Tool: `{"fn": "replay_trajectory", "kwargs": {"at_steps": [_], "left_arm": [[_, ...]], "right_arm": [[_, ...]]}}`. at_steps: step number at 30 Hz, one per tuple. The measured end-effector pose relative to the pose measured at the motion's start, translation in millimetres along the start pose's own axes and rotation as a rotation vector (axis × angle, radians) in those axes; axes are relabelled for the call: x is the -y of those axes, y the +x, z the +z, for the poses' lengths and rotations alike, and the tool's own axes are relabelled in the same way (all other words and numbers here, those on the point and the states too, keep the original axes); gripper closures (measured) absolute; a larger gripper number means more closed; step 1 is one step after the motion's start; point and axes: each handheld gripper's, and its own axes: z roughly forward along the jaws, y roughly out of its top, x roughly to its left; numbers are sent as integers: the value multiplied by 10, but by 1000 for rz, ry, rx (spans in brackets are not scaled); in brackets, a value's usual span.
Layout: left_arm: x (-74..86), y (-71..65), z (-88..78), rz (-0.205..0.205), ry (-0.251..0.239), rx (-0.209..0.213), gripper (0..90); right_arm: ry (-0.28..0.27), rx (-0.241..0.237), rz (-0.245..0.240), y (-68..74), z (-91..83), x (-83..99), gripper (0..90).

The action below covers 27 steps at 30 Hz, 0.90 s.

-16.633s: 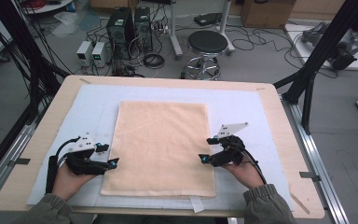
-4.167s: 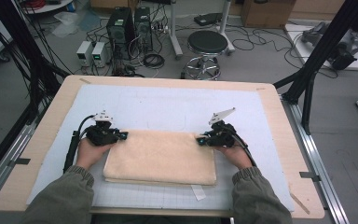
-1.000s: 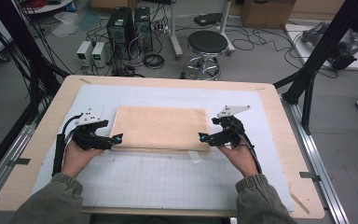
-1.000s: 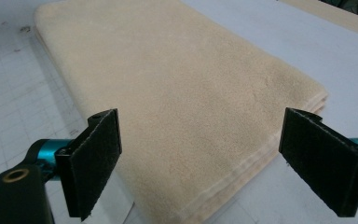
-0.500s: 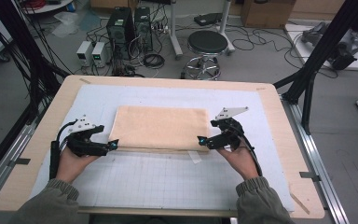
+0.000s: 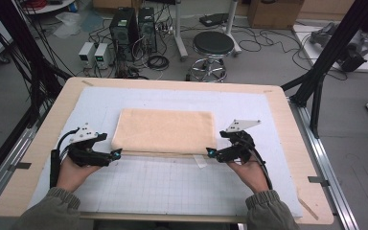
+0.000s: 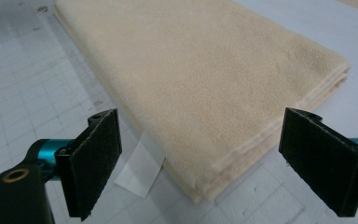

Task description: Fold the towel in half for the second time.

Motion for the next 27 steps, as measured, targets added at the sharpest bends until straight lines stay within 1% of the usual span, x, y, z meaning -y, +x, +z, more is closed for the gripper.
{"fn": "replay_trajectory", "kwargs": {"at_steps": [2,3,5,6,10,11,15,19,23,24,27], "left_arm": [[20,-16,-25,10,7,2,149],[32,-29,-34,7,3,2,149],[58,-50,-68,12,8,4,147],[73,-67,-76,5,1,7,147],[135,-110,-143,10,6,8,145],[152,-114,-158,12,6,9,145],[209,-142,-210,-3,3,10,145],[253,-169,-248,-4,6,14,144],[293,-201,-287,-9,3,15,142],[302,-205,-301,-6,9,17,142],[335,-223,-330,-16,4,19,137]], "right_arm": [[-7,-4,2,8,-22,37,123],[-1,-5,1,14,-30,48,123],[-14,-7,0,34,-55,80,122],[-16,-13,4,46,-65,97,122],[-34,-13,-4,92,-127,185,123],[-39,-13,0,105,-145,209,122],[-43,-9,6,133,-220,313,122],[-50,-1,11,127,-293,417,122],[-54,4,27,133,-363,477,122],[-58,5,25,130,-379,493,122],[-62,9,33,141,-436,548,122]]}}
